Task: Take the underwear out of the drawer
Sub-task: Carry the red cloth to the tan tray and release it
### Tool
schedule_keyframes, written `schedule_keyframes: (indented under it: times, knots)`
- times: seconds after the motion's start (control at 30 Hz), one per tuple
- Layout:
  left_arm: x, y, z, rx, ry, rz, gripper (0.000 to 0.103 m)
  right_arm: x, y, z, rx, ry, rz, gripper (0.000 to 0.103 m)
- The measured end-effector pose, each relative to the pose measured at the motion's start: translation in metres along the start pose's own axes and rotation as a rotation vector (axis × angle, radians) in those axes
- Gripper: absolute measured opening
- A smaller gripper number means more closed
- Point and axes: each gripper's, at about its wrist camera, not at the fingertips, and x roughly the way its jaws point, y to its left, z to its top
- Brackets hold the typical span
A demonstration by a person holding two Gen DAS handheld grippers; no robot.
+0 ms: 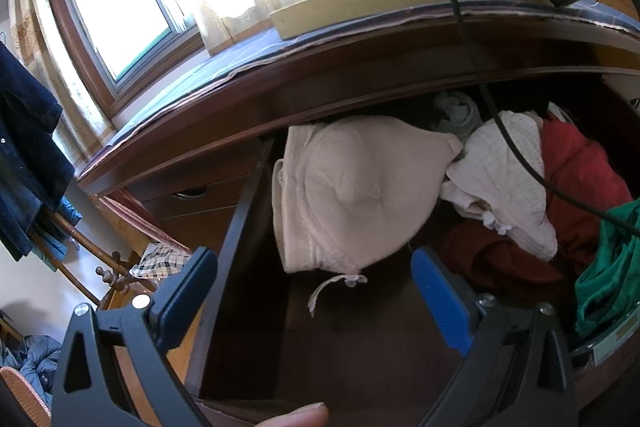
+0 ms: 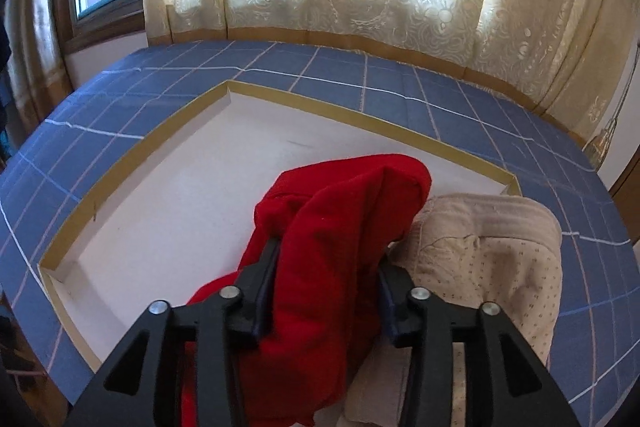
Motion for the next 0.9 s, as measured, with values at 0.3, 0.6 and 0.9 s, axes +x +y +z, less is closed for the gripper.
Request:
schedule_keyframes:
  times: [0.3,0.6,0.9]
  knots:
    - [-0.001,0.001,-0.001,-0.009,-0.013,0.017,0.099,-0.046,-0.015,-0.022,0.098,-0.145,0.141,0.07]
    - [0.0,0.0,0.0,-0.008,-0.011,0.032,0.099,-0.094,-0.009,-0.044,0.084,-0.322,0.168,0.074]
    - [0.0,0.0,-0.002,-0.009,-0.016,0.025,0.099,-0.103,-0.013,-0.081,0.171,-0.413,0.139,0.074]
